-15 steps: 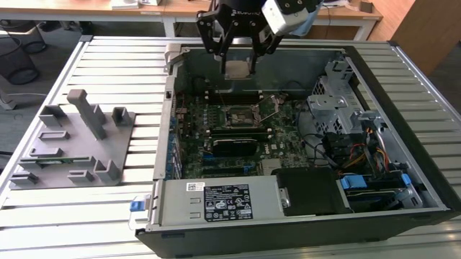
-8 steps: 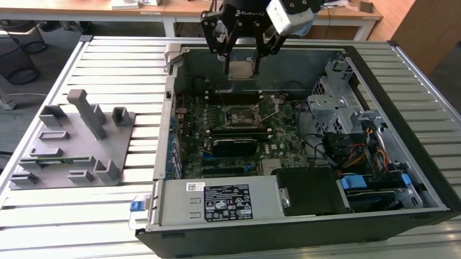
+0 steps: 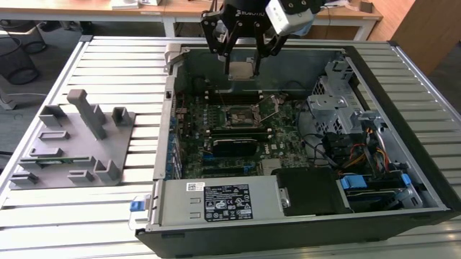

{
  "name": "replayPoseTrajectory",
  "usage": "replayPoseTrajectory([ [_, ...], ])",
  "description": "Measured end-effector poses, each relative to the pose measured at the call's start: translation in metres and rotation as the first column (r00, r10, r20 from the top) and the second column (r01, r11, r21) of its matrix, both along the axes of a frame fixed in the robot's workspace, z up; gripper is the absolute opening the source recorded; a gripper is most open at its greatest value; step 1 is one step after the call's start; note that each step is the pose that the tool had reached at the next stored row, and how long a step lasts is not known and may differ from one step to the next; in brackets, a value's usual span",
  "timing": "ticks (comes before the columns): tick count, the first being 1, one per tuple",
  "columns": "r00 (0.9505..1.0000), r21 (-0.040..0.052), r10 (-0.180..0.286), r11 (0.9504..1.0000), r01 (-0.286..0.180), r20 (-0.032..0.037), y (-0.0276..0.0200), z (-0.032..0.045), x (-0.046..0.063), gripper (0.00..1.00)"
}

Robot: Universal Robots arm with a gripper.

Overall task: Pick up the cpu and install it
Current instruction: 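Place the cpu into insertion slot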

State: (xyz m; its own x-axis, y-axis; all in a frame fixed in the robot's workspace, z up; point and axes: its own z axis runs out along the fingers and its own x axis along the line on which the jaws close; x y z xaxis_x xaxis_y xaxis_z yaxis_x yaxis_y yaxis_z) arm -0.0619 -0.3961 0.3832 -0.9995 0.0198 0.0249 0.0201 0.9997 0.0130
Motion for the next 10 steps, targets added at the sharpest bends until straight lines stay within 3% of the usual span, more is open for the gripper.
replayPoseTrajectory([
  [10,0.9974,-0.0018,-0.072,0.9974,0.072,-0.0001,0.0001,-0.0003,0.0001,0.54],
])
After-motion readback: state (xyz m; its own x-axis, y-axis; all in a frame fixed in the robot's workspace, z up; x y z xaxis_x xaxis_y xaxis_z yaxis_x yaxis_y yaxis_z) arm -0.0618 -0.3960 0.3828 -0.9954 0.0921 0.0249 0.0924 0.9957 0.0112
